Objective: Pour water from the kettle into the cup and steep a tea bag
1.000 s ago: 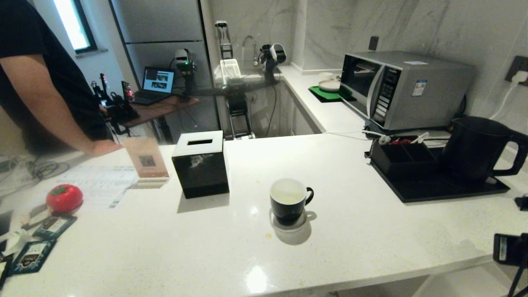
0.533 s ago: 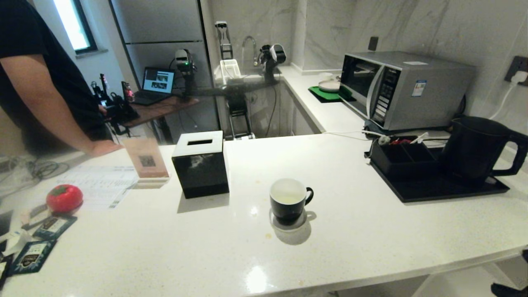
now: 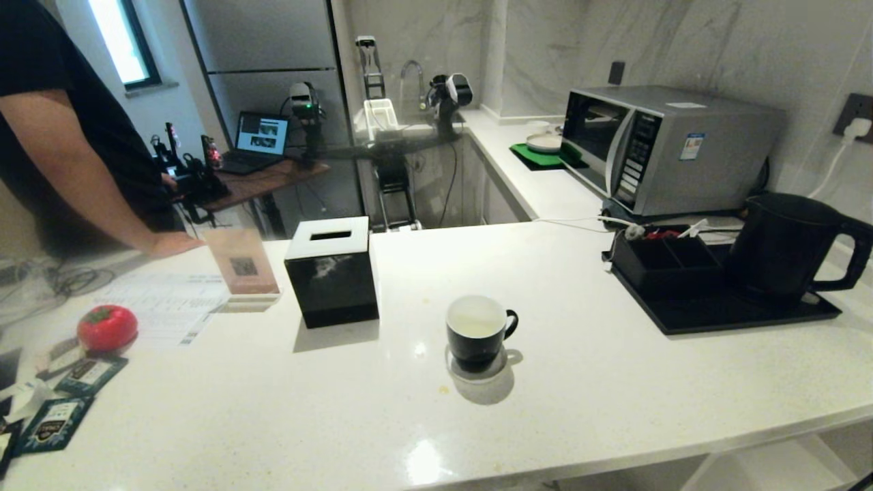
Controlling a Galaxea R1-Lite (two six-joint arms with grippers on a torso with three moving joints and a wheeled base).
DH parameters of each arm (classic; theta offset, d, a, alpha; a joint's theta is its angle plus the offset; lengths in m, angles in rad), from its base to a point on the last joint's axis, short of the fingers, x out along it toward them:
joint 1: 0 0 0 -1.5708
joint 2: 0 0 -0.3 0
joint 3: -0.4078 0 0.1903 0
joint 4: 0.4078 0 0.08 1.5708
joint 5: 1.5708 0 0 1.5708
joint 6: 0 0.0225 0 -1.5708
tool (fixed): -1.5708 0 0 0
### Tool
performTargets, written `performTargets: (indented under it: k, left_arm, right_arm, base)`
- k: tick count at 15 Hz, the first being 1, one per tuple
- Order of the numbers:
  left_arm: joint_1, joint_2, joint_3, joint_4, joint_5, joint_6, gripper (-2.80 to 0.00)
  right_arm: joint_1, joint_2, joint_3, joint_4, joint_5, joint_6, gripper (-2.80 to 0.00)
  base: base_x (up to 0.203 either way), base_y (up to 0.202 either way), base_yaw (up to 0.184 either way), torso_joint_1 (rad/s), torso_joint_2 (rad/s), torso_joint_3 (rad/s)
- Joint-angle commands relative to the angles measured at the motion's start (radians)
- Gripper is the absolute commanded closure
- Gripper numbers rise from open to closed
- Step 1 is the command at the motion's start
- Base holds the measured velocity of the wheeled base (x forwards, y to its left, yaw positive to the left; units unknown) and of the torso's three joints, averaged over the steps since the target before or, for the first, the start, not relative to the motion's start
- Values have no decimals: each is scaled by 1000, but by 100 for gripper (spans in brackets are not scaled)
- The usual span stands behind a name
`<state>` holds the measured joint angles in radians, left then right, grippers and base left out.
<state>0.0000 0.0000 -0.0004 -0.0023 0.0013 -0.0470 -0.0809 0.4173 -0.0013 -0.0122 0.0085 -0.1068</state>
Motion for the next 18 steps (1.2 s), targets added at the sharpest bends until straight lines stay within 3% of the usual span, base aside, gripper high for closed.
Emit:
performTargets:
  k: [1, 5, 18]
  left_arm:
    - [0, 2, 0, -1, 0, -1, 0]
    - [0, 2, 0, -1, 0, -1, 0]
    - [0, 1, 0, -1, 0, -1, 0]
  right_arm:
    - [47, -211, 1, 7, 0, 9, 0]
    - [82, -410, 1, 18, 0, 34, 0]
    - [84, -416, 1, 17, -1, 63, 0]
  base:
    - [0, 0, 0, 0, 0, 0]
    - [0, 0, 0, 0, 0, 0]
    - [0, 0, 0, 0, 0, 0]
